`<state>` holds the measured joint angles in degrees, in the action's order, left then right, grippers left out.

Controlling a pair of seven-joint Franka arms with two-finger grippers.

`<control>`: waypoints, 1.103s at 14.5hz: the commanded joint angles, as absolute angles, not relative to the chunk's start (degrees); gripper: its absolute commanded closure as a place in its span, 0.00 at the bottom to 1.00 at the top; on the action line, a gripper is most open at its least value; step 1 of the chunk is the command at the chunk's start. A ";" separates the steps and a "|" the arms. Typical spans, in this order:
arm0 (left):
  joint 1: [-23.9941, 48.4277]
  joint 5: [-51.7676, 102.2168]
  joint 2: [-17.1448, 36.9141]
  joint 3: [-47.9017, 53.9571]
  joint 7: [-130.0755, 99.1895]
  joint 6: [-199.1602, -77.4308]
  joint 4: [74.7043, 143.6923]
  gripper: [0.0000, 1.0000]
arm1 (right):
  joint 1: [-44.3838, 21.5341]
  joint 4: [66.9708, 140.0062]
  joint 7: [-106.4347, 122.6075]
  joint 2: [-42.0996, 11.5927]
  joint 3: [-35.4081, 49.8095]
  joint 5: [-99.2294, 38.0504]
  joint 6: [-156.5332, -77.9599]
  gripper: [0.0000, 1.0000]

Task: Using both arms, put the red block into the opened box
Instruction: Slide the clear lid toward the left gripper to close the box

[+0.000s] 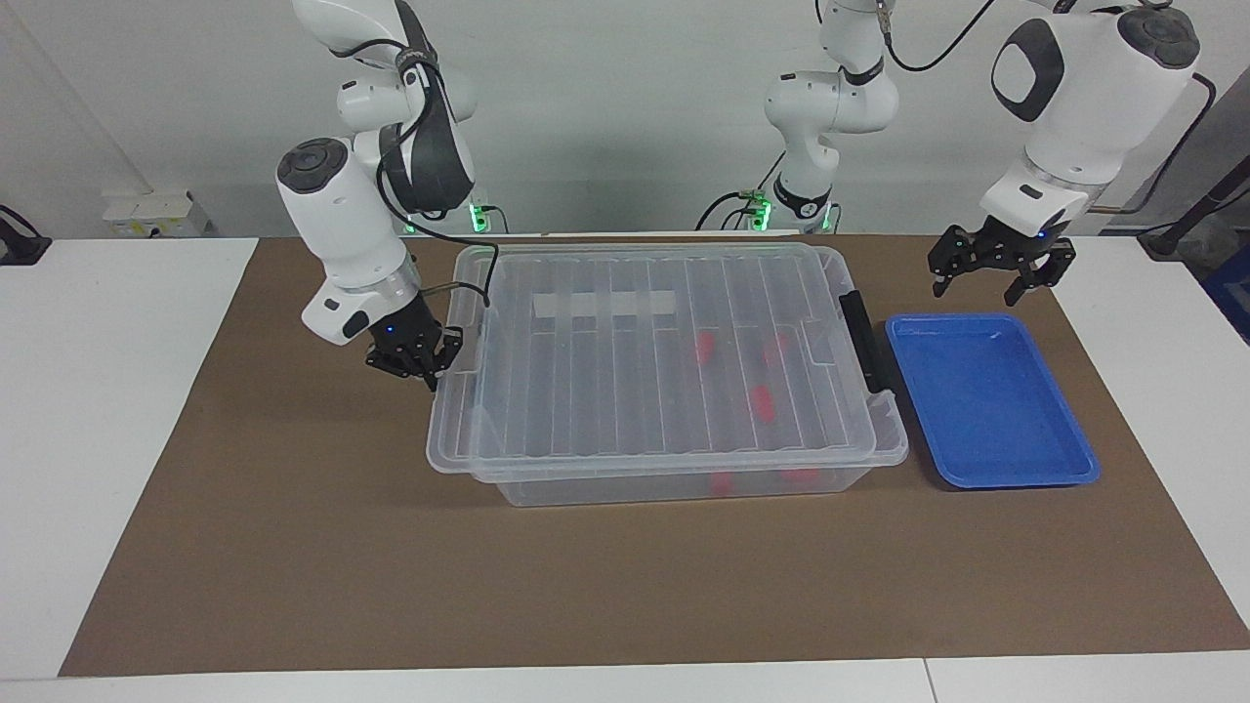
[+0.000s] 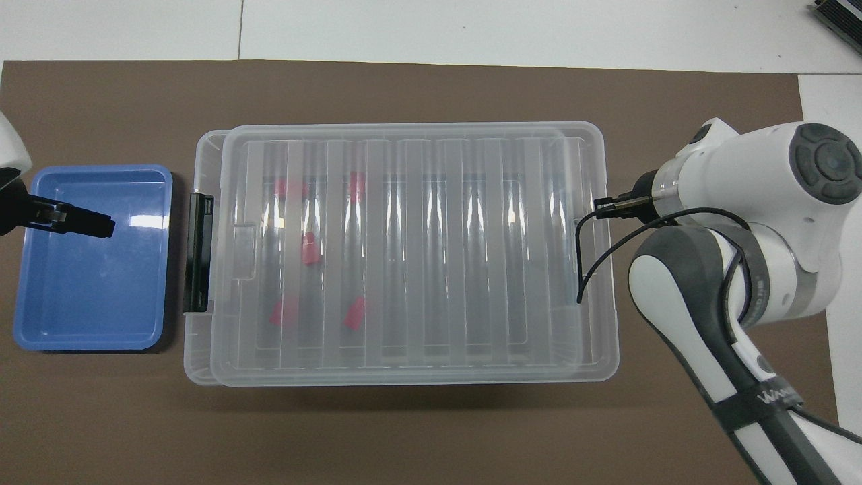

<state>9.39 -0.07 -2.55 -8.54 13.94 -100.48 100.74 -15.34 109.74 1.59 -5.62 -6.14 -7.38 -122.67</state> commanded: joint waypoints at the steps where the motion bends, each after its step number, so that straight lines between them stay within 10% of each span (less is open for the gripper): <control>1: 9.05 0.00 -2.99 -8.53 14.94 -99.84 100.28 0.00 | -15.91 110.48 0.70 -5.19 -6.15 -8.88 -123.84 1.00; 16: 9.05 -0.53 -4.48 -8.53 15.12 -98.70 99.58 0.00 | -16.61 110.48 0.79 -5.19 -5.10 -10.63 -123.93 1.00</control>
<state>9.39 -0.10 -3.34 -8.54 14.03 -100.40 100.56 -16.44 109.68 1.57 -5.62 -5.35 -8.94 -122.67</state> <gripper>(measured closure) 0.000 0.991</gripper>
